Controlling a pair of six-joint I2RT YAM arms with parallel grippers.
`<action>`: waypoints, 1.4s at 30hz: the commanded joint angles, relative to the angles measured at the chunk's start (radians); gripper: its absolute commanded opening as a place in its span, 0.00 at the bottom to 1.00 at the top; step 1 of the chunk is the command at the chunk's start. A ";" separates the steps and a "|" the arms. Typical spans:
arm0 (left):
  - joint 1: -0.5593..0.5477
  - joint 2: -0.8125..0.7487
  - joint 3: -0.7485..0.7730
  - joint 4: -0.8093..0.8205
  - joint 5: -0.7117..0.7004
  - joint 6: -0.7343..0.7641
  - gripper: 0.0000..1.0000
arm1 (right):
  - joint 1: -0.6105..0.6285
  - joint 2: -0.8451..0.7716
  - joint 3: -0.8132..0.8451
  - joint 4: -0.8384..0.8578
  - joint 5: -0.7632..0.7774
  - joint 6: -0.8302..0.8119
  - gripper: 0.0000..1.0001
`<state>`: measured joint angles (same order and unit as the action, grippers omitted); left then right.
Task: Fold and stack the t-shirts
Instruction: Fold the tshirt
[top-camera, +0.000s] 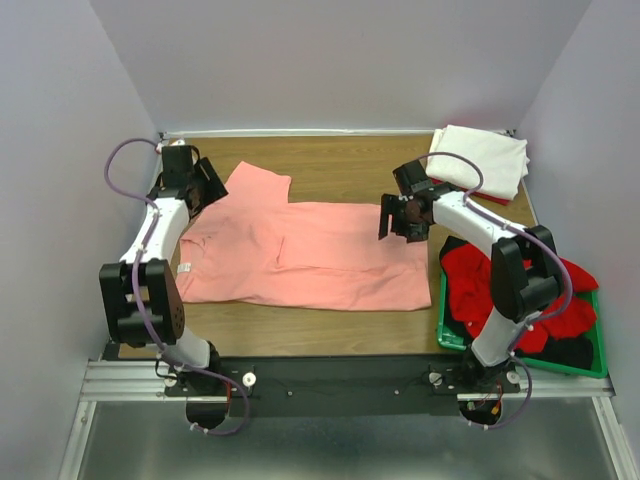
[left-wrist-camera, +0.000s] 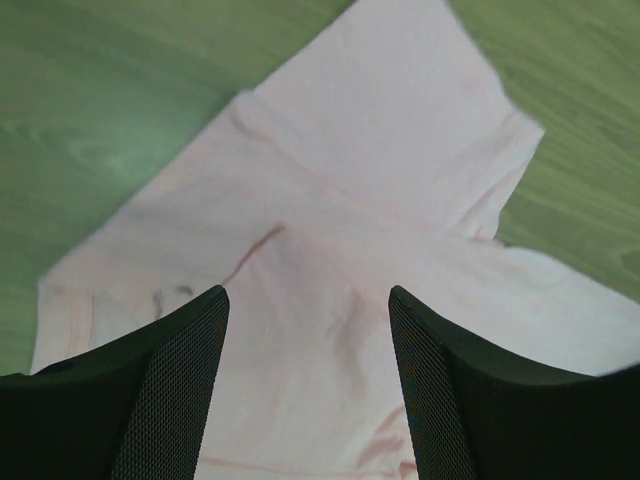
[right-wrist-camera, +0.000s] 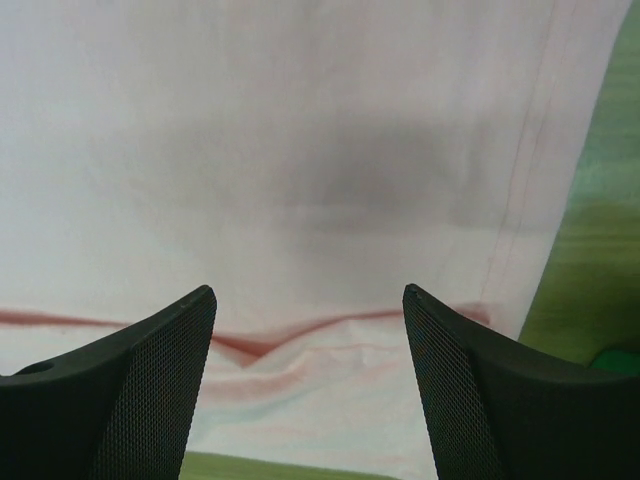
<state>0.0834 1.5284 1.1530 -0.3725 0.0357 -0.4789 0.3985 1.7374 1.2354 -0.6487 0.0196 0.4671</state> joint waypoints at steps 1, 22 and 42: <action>-0.033 0.119 0.105 0.064 0.029 0.091 0.72 | -0.007 0.094 0.079 -0.020 0.089 0.010 0.82; -0.080 0.332 -0.079 0.201 0.096 0.036 0.71 | -0.009 0.185 -0.074 0.110 -0.014 0.024 0.82; -0.077 0.085 -0.357 0.133 -0.025 -0.021 0.73 | -0.001 0.011 -0.306 0.106 -0.122 0.062 0.82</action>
<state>0.0006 1.6371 0.8597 -0.0994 0.0681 -0.4835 0.3908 1.7115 1.0077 -0.4000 -0.0467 0.5014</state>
